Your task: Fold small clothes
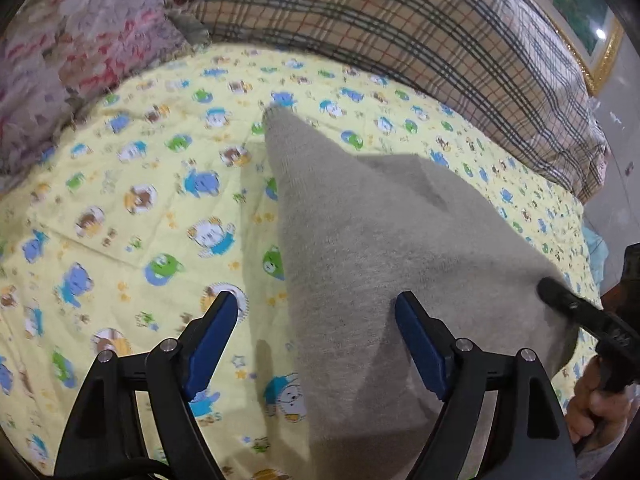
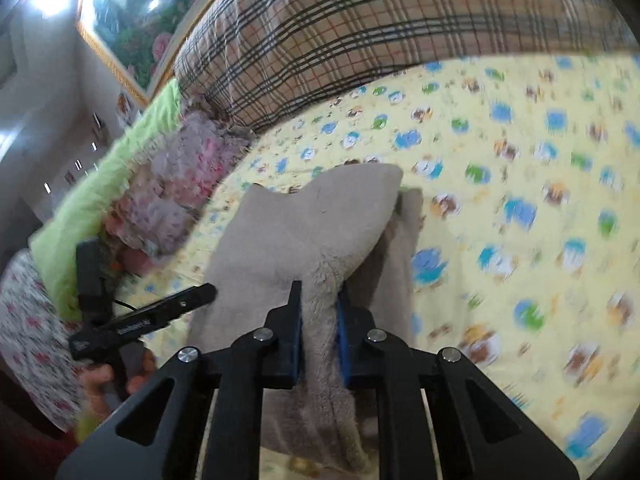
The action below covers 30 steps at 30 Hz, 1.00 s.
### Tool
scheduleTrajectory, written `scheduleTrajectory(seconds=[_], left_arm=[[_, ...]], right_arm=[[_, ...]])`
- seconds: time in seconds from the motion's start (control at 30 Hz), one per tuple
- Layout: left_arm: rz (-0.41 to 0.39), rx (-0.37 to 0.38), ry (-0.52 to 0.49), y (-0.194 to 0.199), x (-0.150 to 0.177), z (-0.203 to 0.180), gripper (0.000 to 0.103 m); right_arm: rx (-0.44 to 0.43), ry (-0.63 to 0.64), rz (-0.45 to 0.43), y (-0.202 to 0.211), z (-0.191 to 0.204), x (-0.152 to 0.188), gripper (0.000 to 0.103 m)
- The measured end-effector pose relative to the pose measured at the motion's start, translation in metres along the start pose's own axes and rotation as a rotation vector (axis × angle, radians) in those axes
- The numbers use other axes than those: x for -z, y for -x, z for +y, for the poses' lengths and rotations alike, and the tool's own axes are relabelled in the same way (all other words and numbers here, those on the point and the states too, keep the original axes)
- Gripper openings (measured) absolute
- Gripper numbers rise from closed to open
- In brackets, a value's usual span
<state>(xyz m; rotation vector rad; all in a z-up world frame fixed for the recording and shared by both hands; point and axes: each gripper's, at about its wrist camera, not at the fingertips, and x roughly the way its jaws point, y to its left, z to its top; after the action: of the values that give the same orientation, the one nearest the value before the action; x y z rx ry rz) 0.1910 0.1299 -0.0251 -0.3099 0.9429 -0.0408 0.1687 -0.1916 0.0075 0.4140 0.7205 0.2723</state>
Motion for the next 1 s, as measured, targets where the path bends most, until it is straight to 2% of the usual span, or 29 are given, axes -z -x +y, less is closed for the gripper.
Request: scheduleTrajectory(seconds=[0.1, 0.17, 0.33, 0.4, 0.5, 0.63, 0.73, 0.83, 0.9, 1.0], left_arm=[[0.011, -0.001, 0.029, -0.015, 0.008, 0.007, 0.091], [0.007, 0.028, 0.044, -0.017, 0.012, 0.012, 0.091], [0.009, 0.039, 0.028, -0.009, 0.012, 0.014, 0.091], [-0.001, 0.024, 0.010, 0.004, 0.015, 0.011, 0.091], [-0.020, -0.016, -0.042, 0.028, 0.029, 0.004, 0.091], [-0.014, 0.008, -0.054, 0.050, 0.052, 0.002, 0.091], [0.018, -0.021, -0.089, 0.051, 0.074, -0.001, 0.091], [0.056, -0.074, -0.105, 0.039, 0.090, 0.004, 0.091], [0.050, -0.076, -0.102, 0.033, 0.096, 0.008, 0.091], [0.050, -0.077, -0.086, 0.028, 0.100, 0.013, 0.091]], right_arm=[[0.053, 0.011, 0.092, -0.027, -0.016, 0.014, 0.015], [0.055, 0.017, 0.103, -0.034, -0.022, 0.027, 0.015], [-0.005, -0.052, 0.056, -0.017, -0.032, 0.038, 0.024], [0.007, -0.068, 0.026, -0.003, -0.032, 0.039, 0.024], [0.007, -0.079, -0.057, 0.028, -0.031, 0.044, 0.024], [-0.032, -0.044, -0.098, 0.050, -0.012, 0.054, 0.024], [-0.064, -0.014, -0.063, 0.049, -0.001, 0.069, 0.024], [0.034, -0.007, 0.002, 0.033, -0.008, 0.083, 0.024], [0.066, -0.045, 0.037, 0.021, -0.022, 0.090, 0.021], [0.032, -0.087, 0.013, 0.021, -0.032, 0.096, 0.020]])
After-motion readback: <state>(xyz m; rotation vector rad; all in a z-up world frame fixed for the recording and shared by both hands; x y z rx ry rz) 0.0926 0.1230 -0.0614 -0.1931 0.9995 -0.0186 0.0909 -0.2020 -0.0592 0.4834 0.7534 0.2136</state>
